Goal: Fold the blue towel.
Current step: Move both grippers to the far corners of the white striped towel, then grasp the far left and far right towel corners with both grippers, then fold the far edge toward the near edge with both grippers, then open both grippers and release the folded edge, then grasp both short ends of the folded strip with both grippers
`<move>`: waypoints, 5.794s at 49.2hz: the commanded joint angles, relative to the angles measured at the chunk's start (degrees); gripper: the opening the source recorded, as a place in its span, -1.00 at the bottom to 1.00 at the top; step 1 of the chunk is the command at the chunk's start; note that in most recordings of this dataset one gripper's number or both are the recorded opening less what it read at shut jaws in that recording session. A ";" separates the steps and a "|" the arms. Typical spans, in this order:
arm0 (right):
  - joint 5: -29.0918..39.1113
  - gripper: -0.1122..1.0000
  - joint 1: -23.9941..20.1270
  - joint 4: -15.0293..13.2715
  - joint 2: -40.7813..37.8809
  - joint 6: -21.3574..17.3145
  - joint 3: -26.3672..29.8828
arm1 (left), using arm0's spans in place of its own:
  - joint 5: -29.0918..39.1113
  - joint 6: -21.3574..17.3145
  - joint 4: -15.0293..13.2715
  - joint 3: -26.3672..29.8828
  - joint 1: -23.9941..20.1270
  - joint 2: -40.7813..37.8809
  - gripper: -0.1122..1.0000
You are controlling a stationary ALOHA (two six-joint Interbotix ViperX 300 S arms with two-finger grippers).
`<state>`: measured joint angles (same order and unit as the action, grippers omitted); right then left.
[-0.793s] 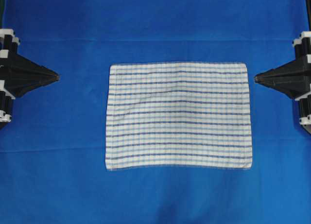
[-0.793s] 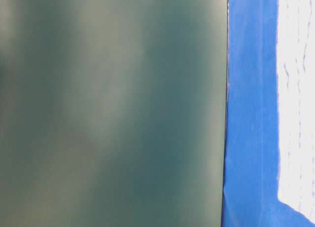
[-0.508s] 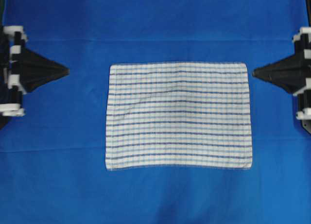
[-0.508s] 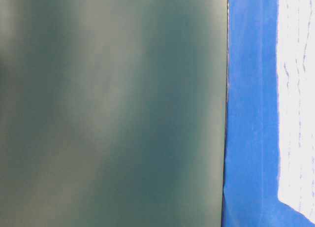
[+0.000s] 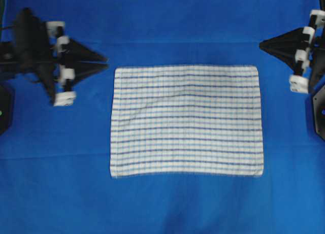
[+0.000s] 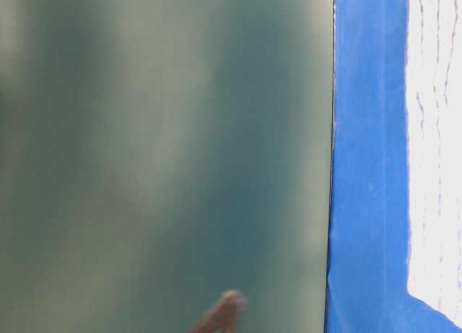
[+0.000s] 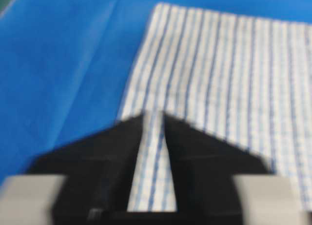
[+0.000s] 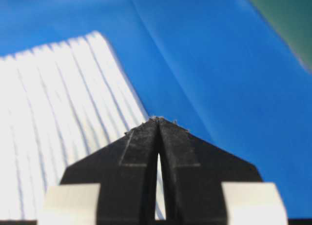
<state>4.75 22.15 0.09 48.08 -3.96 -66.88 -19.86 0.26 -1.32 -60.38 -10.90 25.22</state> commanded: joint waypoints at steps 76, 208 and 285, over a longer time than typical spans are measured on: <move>-11.69 -0.71 7.38 -1.85 -36.21 0.88 -2.46 | 4.92 -0.97 -0.35 5.36 -5.36 -31.11 -0.71; 4.31 -0.71 -37.79 5.27 -16.96 -21.27 -1.67 | 20.13 8.96 -0.44 11.25 24.08 -17.49 -0.71; 7.38 0.36 -21.71 -5.71 -26.89 -21.09 -0.18 | 20.83 8.00 0.00 10.46 14.50 -23.38 0.36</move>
<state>13.71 0.35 -5.54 22.94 -25.05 -67.41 2.20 8.26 -1.41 -50.36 3.69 2.46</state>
